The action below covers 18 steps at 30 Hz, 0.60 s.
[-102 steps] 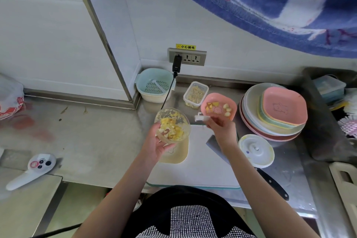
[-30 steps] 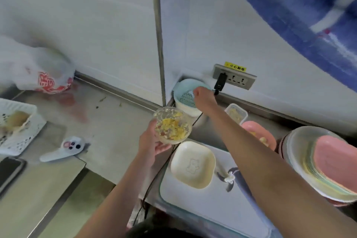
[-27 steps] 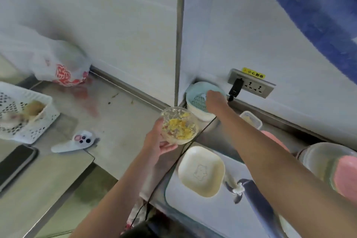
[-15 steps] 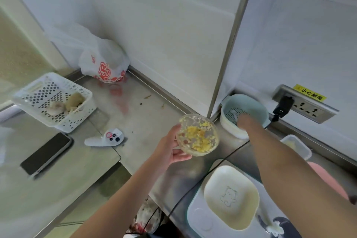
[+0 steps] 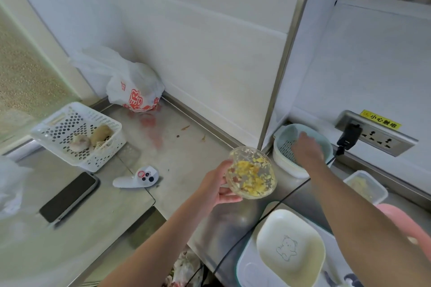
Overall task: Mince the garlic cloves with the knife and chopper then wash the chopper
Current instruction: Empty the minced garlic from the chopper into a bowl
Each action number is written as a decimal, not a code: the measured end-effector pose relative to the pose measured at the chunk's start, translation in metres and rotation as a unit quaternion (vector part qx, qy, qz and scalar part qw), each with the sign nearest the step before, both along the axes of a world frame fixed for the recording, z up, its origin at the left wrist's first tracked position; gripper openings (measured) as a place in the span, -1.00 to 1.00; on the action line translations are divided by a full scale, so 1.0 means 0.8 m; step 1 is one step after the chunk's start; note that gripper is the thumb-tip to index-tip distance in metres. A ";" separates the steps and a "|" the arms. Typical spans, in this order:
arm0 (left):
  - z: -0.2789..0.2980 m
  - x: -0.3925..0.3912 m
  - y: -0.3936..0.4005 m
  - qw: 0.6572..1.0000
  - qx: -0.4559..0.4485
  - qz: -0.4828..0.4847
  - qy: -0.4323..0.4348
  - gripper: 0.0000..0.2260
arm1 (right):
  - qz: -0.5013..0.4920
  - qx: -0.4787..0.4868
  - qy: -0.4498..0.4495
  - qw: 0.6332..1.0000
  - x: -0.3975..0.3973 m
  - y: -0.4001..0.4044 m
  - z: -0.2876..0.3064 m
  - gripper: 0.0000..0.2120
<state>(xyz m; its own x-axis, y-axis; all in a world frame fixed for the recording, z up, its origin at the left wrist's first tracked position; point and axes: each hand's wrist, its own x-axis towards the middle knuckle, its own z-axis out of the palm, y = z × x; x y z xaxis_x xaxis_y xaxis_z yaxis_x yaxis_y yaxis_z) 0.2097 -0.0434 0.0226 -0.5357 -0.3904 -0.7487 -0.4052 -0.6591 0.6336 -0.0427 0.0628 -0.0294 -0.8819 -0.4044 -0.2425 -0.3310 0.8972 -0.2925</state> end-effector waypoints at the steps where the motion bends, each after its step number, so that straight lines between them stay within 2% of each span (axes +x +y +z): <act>1: 0.002 0.000 -0.001 1.000 -0.001 0.001 0.001 -0.60 | -0.015 -0.056 0.004 0.998 0.008 0.000 0.015 -0.69; 4: 0.009 0.000 -0.001 1.000 0.000 -0.010 0.015 -0.65 | -0.054 -0.227 0.025 0.972 0.058 0.020 0.061 -0.67; 6: 0.011 0.002 0.002 0.998 -0.002 -0.042 0.037 -0.71 | -0.037 -0.272 0.062 0.960 0.114 0.053 0.070 -0.62; 8: 0.011 0.002 0.005 0.996 -0.010 -0.072 0.046 -0.79 | -0.002 -0.262 0.080 0.962 0.173 0.090 0.065 -0.53; 10: 0.008 -0.003 0.011 0.993 -0.019 -0.107 0.050 -0.83 | 0.004 -0.242 0.055 0.969 0.218 0.120 0.060 -0.48; 12: 0.003 -0.009 0.023 0.984 -0.030 -0.163 0.064 -0.78 | -0.003 -0.233 0.021 0.972 0.248 0.142 0.061 -0.47; 15: -0.008 -0.017 0.049 0.968 -0.024 -0.242 0.067 -0.69 | 0.014 -0.194 0.060 0.979 0.270 0.160 0.063 -0.45; 18: -0.019 -0.022 0.072 0.953 -0.013 -0.296 0.059 -0.74 | -0.025 -0.135 0.066 0.988 0.264 0.160 0.061 -0.52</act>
<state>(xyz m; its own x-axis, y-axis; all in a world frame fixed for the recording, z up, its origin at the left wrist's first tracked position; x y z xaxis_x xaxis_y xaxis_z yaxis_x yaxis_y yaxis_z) 0.1922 0.0141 0.0074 -0.7473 -0.0103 -0.6644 -0.6269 -0.3203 0.7102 0.1686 0.1905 0.0190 -0.9194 -0.3930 -0.0130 -0.3389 0.8087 -0.4808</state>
